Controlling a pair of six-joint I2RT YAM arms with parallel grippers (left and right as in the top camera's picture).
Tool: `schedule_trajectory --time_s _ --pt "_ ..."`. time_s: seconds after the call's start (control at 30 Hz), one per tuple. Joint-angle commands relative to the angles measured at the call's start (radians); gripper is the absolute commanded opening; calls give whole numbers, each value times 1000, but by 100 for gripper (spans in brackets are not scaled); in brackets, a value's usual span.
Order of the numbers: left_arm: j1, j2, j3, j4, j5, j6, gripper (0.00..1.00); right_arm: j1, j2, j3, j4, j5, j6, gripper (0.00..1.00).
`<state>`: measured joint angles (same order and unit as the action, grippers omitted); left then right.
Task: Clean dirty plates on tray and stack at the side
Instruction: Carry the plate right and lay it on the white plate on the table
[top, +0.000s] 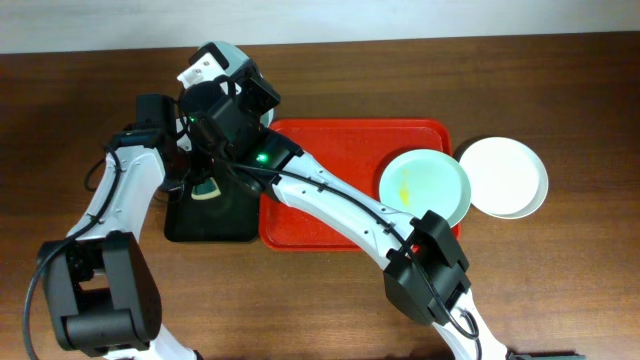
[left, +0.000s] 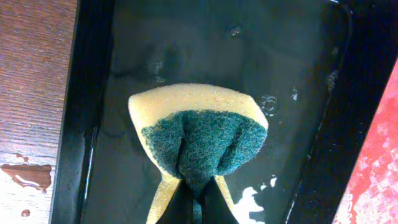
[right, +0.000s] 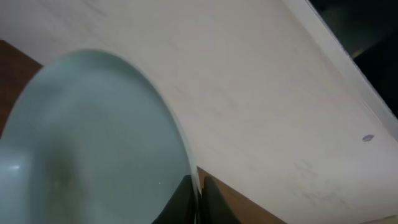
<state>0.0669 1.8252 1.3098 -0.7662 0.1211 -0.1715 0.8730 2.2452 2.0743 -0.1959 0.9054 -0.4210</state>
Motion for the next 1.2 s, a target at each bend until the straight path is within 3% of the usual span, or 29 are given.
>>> schedule_trajectory --time_s 0.0,0.17,0.2,0.43,0.87,1.17 --pt "0 0 -4 -1 14 20 0 -5 -34 30 -26 30 82 4" --pt "0 0 -4 -1 14 20 0 -34 -34 30 -184 -66 313 4" --pt "0 0 -4 -1 14 20 0 -54 -34 30 -261 -133 421 4" --pt "0 0 -4 0 14 20 0 -179 -34 30 -555 -523 768 4" --pt "-8 0 -4 2 14 20 0 -546 -34 30 -754 -1430 801 4" --pt "-8 0 -4 3 14 20 0 -872 -34 30 -1040 -1451 792 4"
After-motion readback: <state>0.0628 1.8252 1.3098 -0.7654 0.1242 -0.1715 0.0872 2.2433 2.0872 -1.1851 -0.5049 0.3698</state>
